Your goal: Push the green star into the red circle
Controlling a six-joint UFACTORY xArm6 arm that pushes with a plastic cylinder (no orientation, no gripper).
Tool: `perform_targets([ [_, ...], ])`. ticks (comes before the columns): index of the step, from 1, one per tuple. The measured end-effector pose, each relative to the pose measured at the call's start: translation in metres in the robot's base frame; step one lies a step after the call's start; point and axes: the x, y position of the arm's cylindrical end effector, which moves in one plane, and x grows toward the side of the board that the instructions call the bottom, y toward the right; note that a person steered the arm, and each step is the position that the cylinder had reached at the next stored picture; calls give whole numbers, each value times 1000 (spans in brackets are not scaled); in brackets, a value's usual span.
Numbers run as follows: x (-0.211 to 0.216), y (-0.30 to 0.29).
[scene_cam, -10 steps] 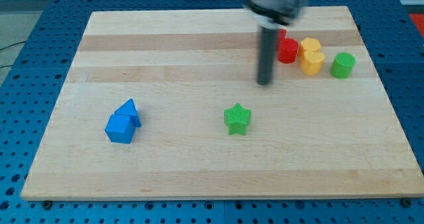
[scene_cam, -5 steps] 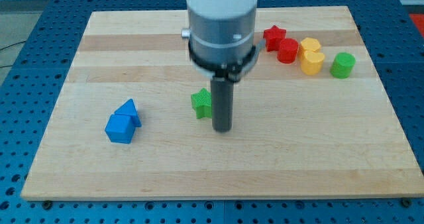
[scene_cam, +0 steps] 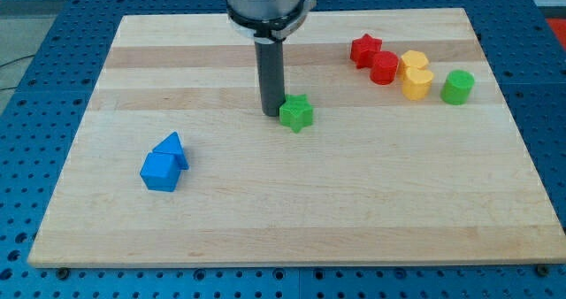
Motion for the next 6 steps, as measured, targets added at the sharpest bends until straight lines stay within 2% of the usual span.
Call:
perform_targets([
  [2,26,-15],
  [3,38,25],
  [4,25,57],
  [5,-18,61],
  [6,-26,37],
])
